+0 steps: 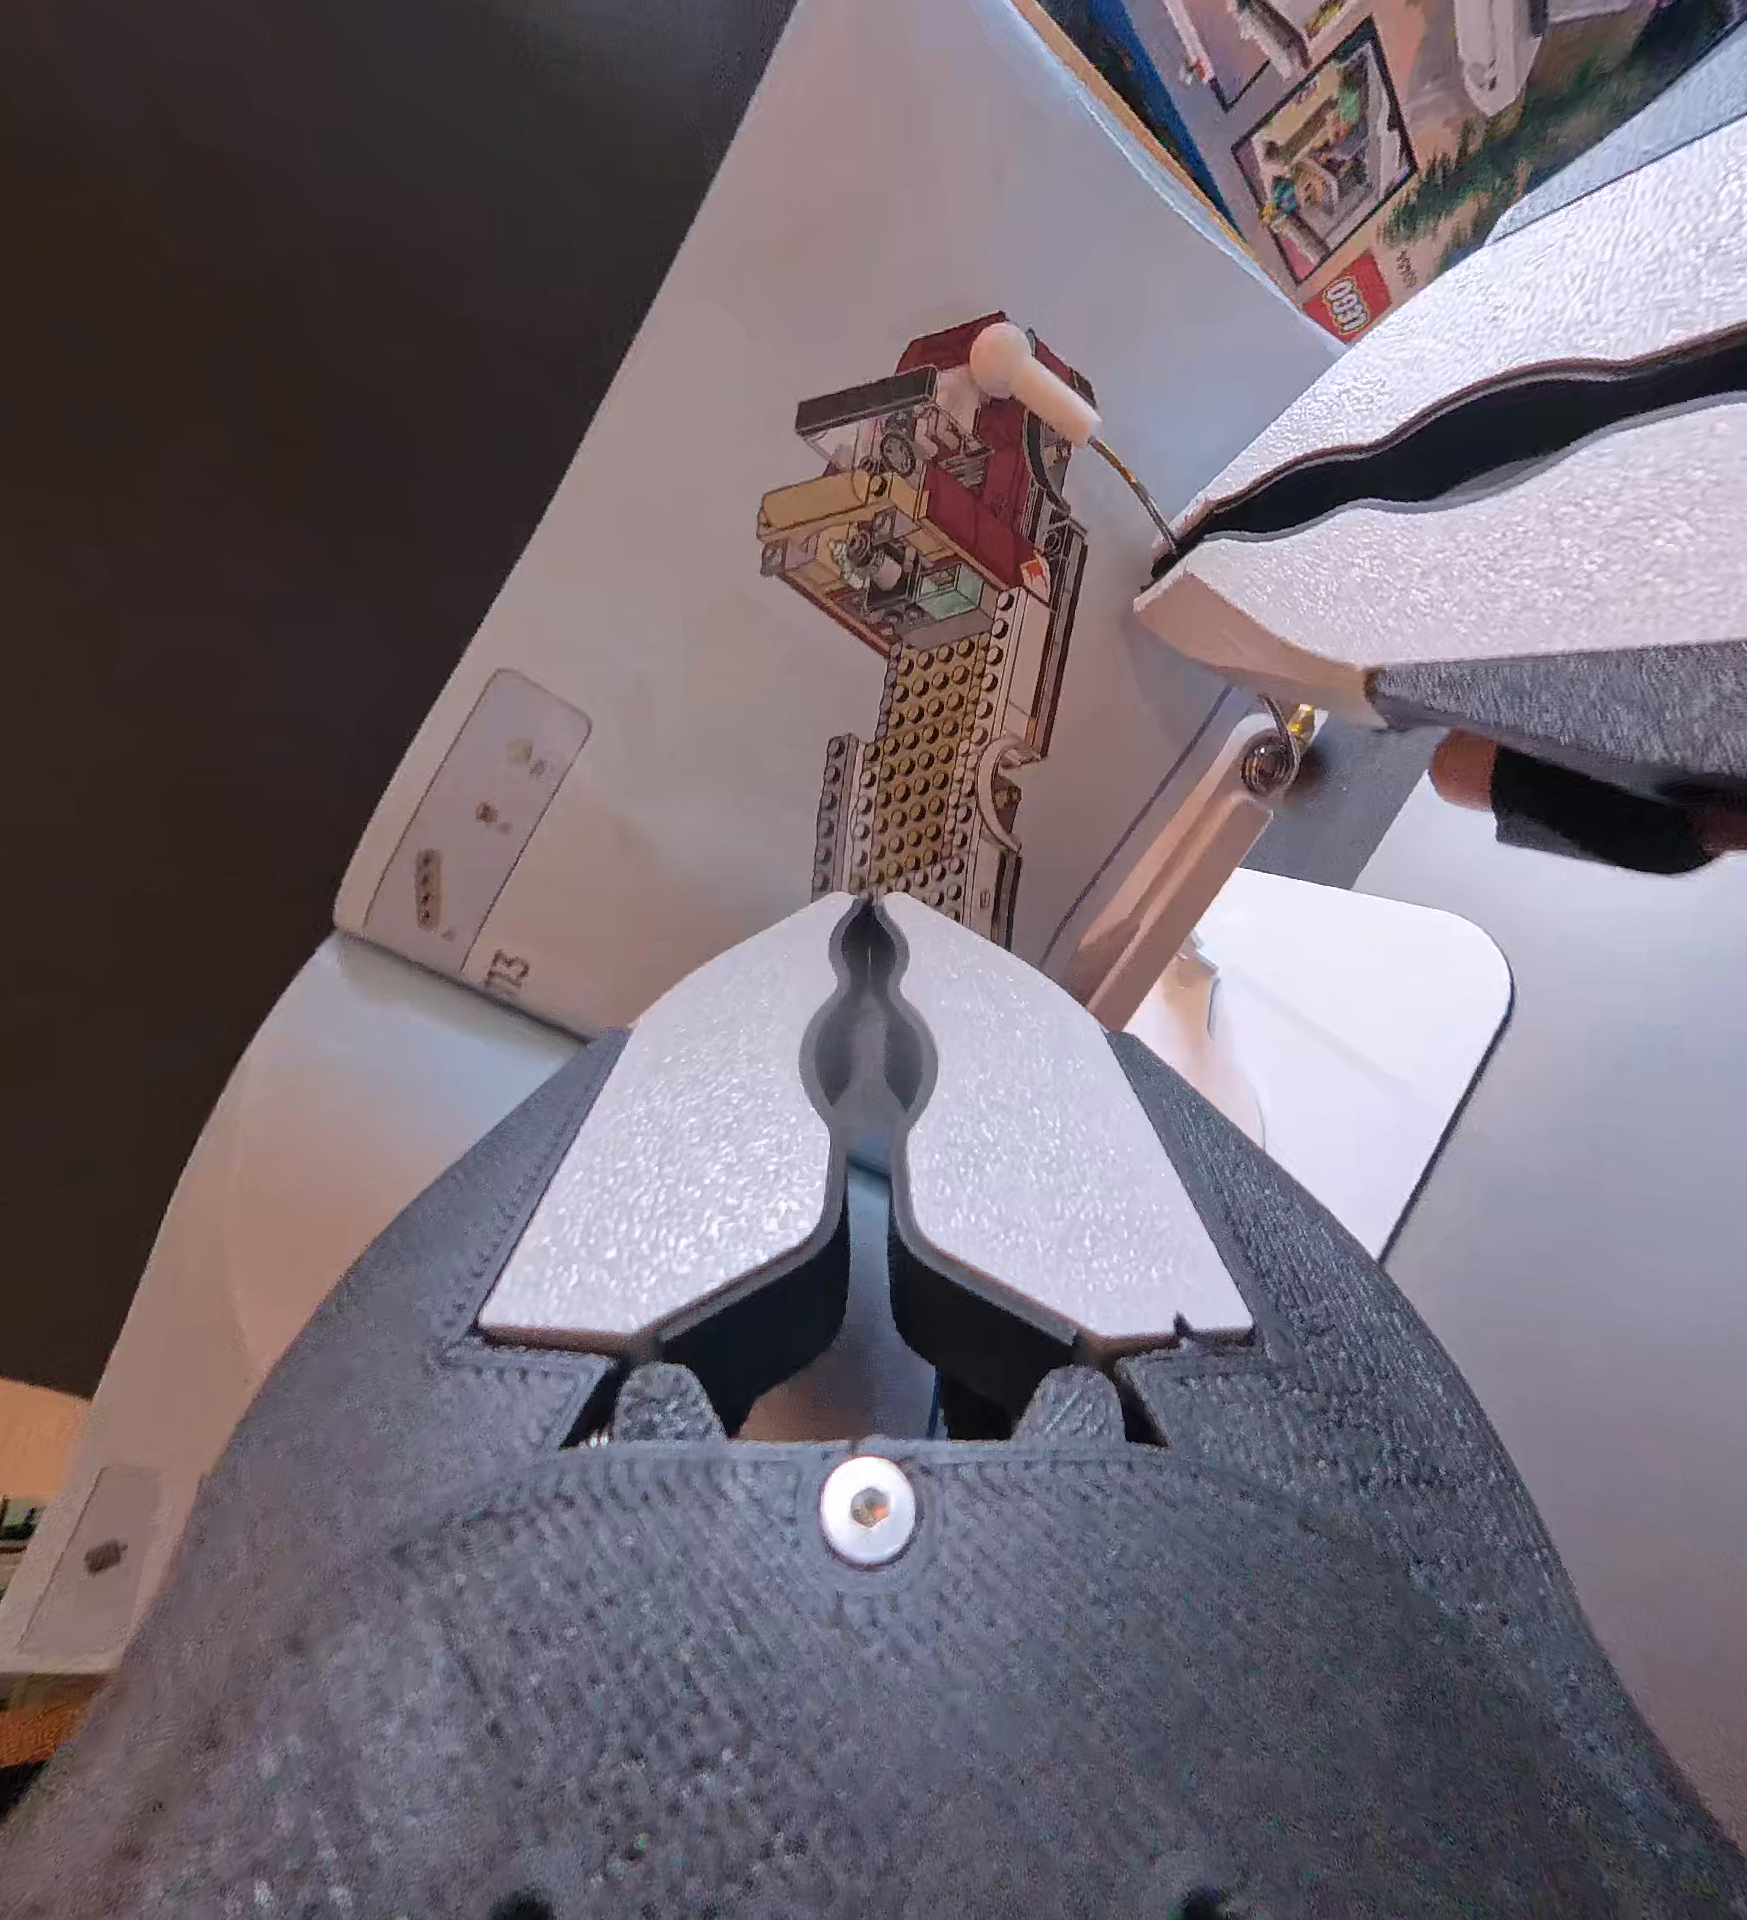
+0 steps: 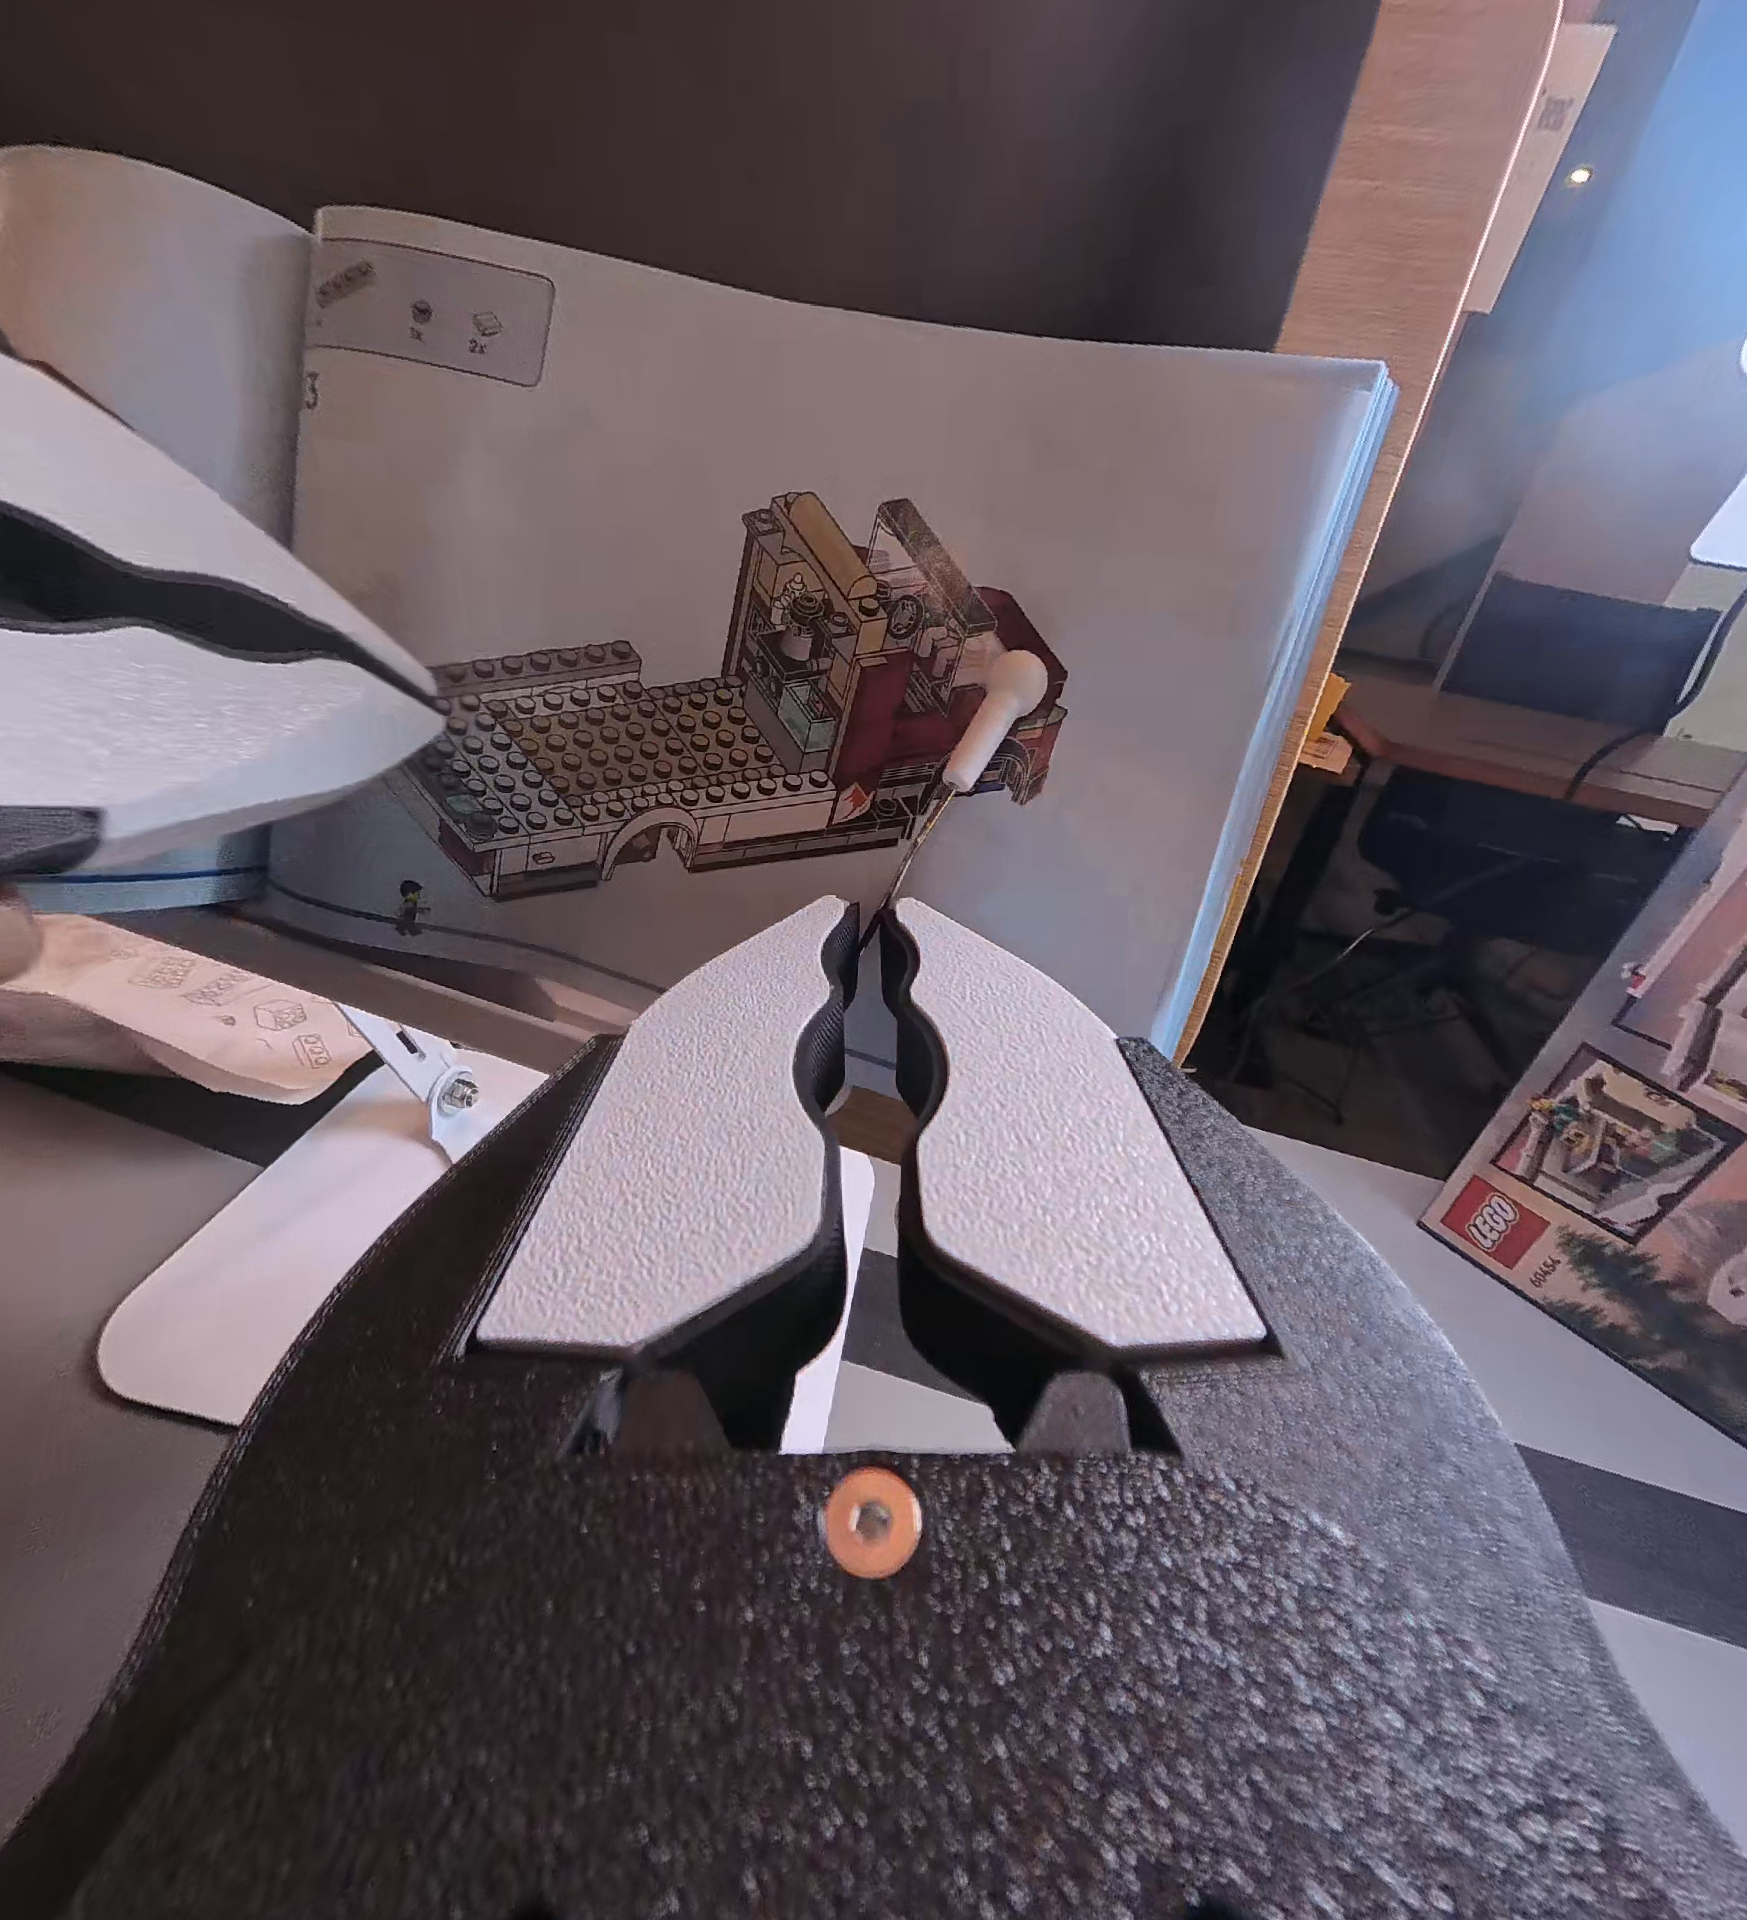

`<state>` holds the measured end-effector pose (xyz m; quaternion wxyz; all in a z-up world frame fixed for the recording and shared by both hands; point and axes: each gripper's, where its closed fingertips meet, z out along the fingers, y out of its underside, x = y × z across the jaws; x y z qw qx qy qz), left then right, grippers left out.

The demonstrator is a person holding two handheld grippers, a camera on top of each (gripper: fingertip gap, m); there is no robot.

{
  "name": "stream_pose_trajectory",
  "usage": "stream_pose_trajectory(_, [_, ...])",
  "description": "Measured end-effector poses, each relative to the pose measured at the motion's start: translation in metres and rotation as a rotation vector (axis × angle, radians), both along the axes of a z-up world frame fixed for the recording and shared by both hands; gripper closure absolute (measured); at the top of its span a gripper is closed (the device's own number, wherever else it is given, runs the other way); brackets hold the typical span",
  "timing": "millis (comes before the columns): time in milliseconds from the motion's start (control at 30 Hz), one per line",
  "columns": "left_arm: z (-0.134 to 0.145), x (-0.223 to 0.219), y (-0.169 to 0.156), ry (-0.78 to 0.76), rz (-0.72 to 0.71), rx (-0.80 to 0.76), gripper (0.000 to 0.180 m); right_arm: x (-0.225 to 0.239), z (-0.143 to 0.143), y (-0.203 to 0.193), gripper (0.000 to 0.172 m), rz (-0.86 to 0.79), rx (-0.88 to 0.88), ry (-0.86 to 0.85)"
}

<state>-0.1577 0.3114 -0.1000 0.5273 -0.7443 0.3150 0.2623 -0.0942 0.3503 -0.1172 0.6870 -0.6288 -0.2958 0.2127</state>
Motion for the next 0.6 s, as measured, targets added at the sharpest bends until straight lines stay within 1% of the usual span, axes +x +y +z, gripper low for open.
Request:
stream_pose_trajectory(133, [-0.009,-0.015,-0.024,-0.045,-0.011,-0.023,0.18,0.0,0.0,0.0,0.168,-0.005,0.002,0.001])
stream_pose_trajectory(200, [-0.017,-0.028,-0.033,-0.013,0.007,-0.03,0.18,0.0,0.0,0.0,0.168,-0.012,0.0,-0.001])
stream_pose_trajectory(267, [-0.021,-0.047,-0.036,0.04,0.045,-0.008,0.18,0.0,0.0,0.0,0.167,-0.019,-0.004,-0.006])
stream_pose_trajectory(400, [-0.027,-0.085,-0.037,-0.038,0.123,0.022,0.18,0.004,0.002,-0.001,0.165,-0.07,-0.019,-0.049])
stream_pose_trajectory(433, [-0.028,-0.094,-0.038,-0.056,0.138,0.031,0.18,0.007,0.007,-0.003,0.165,-0.087,-0.002,-0.053])
stream_pose_trajectory(500, [-0.03,-0.105,-0.038,-0.123,0.141,0.055,0.18,0.01,0.028,-0.015,0.161,-0.104,0.09,-0.068])
stream_pose_trajectory(533, [-0.029,-0.106,-0.038,-0.175,0.125,0.07,0.18,0.004,0.041,-0.028,0.161,-0.073,0.15,-0.078])
stream_pose_trajectory(600, [-0.028,-0.108,-0.039,-0.281,0.101,0.095,0.18,-0.029,0.055,-0.06,0.162,0.084,0.243,-0.146])
